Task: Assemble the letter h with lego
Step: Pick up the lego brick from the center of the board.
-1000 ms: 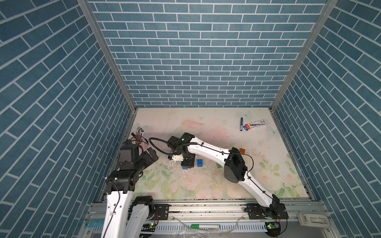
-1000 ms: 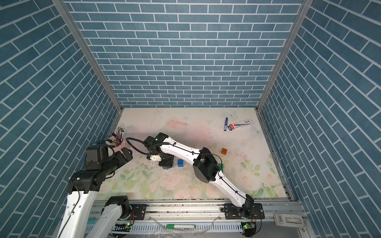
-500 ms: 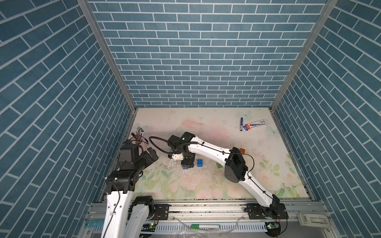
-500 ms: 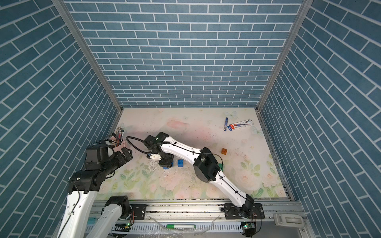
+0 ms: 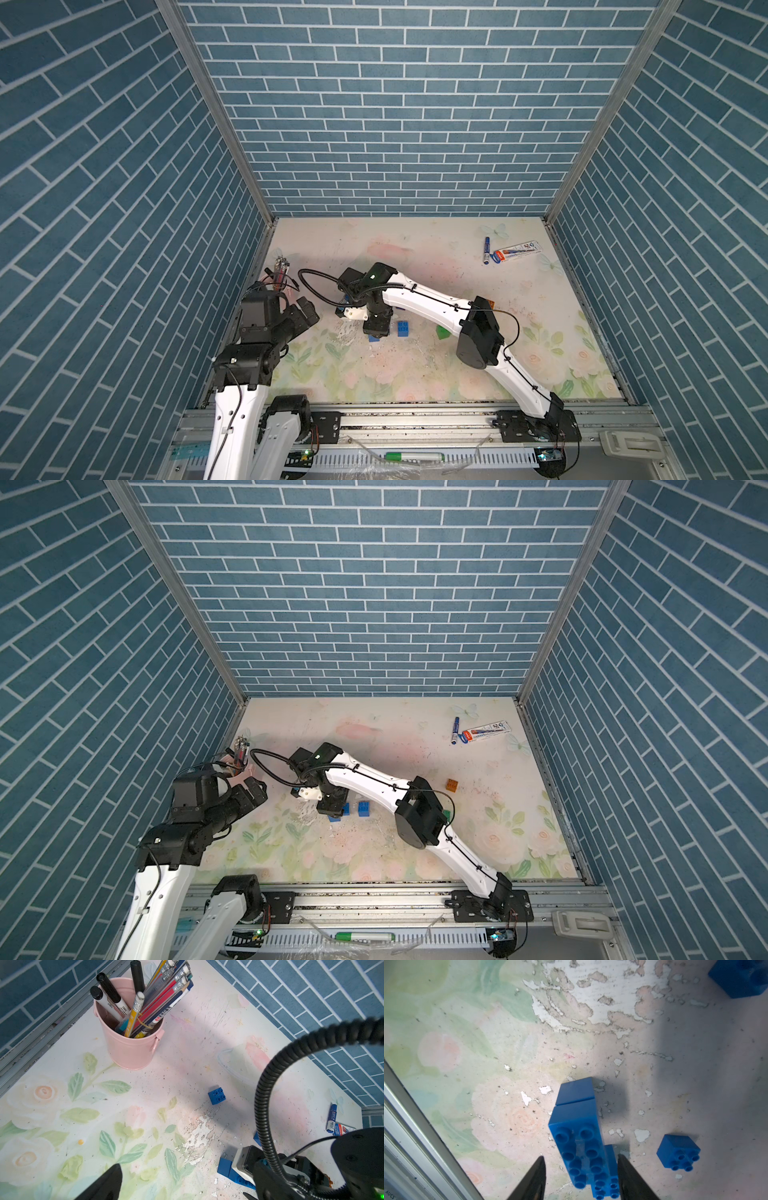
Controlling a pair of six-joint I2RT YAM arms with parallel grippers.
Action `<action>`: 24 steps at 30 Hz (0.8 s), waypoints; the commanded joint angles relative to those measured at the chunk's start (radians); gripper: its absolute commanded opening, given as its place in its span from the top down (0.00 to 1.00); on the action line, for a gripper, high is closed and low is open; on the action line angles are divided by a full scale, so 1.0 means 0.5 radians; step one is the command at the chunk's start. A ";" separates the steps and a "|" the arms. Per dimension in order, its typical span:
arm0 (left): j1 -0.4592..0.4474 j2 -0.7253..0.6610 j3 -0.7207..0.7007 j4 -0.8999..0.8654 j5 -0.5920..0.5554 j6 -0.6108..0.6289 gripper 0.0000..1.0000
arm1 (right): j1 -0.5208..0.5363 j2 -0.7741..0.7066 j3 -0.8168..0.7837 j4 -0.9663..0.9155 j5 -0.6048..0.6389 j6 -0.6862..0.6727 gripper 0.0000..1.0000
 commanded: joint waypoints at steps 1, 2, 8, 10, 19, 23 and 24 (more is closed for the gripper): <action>0.010 -0.007 -0.029 0.024 0.007 -0.005 0.01 | 0.004 -0.030 0.010 -0.012 -0.035 -0.089 0.44; 0.010 -0.007 -0.027 0.024 0.007 -0.006 0.01 | 0.002 -0.020 0.018 -0.011 -0.031 -0.090 0.44; 0.010 -0.016 -0.029 0.024 0.004 -0.006 0.01 | 0.005 0.018 0.072 -0.008 -0.065 -0.095 0.47; 0.010 -0.017 -0.029 0.024 0.004 -0.006 0.01 | 0.013 0.030 0.093 -0.008 -0.075 -0.102 0.48; 0.010 -0.028 -0.029 0.021 0.001 -0.006 0.01 | 0.028 0.068 0.102 -0.002 -0.059 -0.124 0.50; 0.010 -0.029 -0.028 0.023 0.000 -0.006 0.01 | 0.028 0.089 0.102 -0.002 -0.047 -0.122 0.53; 0.010 -0.029 -0.029 0.022 0.001 -0.006 0.01 | 0.028 0.094 0.104 0.001 -0.046 -0.124 0.53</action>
